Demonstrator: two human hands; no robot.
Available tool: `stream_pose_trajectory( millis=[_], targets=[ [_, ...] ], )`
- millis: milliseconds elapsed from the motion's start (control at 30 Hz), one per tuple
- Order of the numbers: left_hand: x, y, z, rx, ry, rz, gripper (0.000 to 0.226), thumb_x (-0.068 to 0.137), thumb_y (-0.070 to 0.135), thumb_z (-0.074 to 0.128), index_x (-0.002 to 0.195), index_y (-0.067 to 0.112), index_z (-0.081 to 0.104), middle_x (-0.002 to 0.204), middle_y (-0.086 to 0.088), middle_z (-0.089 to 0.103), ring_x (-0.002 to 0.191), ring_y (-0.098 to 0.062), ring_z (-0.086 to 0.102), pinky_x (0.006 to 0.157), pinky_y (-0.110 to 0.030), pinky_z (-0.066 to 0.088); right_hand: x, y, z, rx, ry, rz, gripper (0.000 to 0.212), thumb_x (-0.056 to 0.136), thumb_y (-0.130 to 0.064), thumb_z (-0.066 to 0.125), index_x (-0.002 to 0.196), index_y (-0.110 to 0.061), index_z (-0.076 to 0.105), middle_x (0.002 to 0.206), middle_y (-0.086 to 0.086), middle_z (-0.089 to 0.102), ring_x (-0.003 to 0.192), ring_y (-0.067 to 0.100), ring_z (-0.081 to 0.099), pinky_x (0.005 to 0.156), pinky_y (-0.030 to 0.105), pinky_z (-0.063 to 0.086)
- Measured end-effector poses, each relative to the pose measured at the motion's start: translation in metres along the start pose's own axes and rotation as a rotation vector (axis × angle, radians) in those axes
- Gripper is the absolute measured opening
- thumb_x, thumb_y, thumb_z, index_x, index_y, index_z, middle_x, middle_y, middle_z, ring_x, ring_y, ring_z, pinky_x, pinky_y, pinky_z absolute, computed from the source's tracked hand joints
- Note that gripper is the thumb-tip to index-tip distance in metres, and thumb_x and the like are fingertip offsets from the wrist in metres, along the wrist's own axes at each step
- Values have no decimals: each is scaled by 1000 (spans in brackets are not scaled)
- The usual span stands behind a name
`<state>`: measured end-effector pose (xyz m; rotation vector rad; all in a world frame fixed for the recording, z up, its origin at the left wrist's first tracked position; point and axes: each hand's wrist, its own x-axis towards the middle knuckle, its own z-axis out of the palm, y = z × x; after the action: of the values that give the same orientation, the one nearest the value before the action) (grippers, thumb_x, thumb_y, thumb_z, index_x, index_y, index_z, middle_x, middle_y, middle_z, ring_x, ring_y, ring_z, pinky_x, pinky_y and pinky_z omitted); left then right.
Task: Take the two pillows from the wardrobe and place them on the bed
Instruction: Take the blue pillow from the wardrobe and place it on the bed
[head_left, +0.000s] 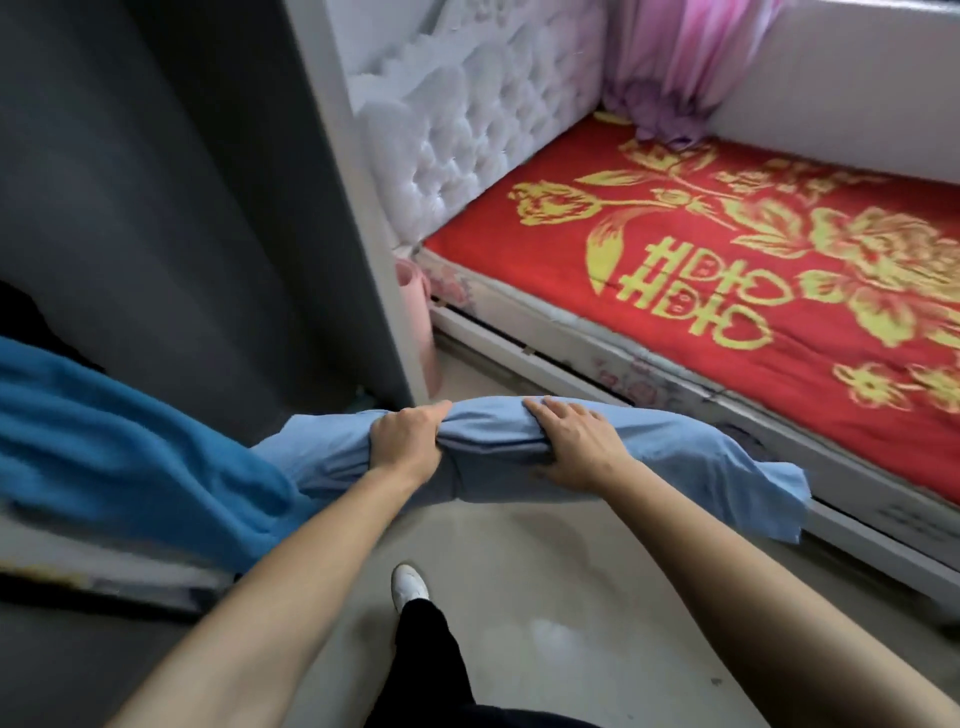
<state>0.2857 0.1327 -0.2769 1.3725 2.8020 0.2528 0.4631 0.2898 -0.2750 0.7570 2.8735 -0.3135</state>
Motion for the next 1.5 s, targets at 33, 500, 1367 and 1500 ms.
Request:
stream_pose_trajectory(
  millis=[33, 500, 1367, 1500],
  targets=[
    [9, 15, 0, -13, 9, 38, 55, 78, 12, 51, 123, 43, 58, 105, -7, 73, 92, -40, 66, 75, -40, 49, -5, 12, -2, -18, 7, 39, 100, 77, -53, 72, 156, -26, 17, 155, 2, 33, 139, 27, 38, 110, 43, 35],
    [249, 82, -37, -36, 64, 364, 40, 72, 16, 55, 108, 35, 57, 86, -1, 72, 80, -34, 68, 62, -36, 43, 137, 124, -121, -173, 303, 344, 46, 96, -21, 49, 140, -35, 43, 124, -1, 65, 112, 28, 61, 91, 40, 43],
    [674, 119, 6, -65, 9, 393, 54, 73, 23, 59, 124, 40, 58, 105, 7, 73, 90, -28, 69, 70, -37, 55, 513, 349, -204, 74, 307, 308, 54, 81, -22, 60, 130, -42, 59, 131, -15, 65, 124, 15, 58, 105, 33, 35],
    [740, 126, -1, -76, 11, 314, 63, 69, 16, 58, 127, 42, 58, 110, 8, 73, 93, -29, 69, 73, -38, 57, 581, 384, -224, 93, 328, 249, 53, 82, -21, 60, 131, -41, 60, 134, -15, 63, 126, 15, 56, 106, 33, 36]
  ],
)
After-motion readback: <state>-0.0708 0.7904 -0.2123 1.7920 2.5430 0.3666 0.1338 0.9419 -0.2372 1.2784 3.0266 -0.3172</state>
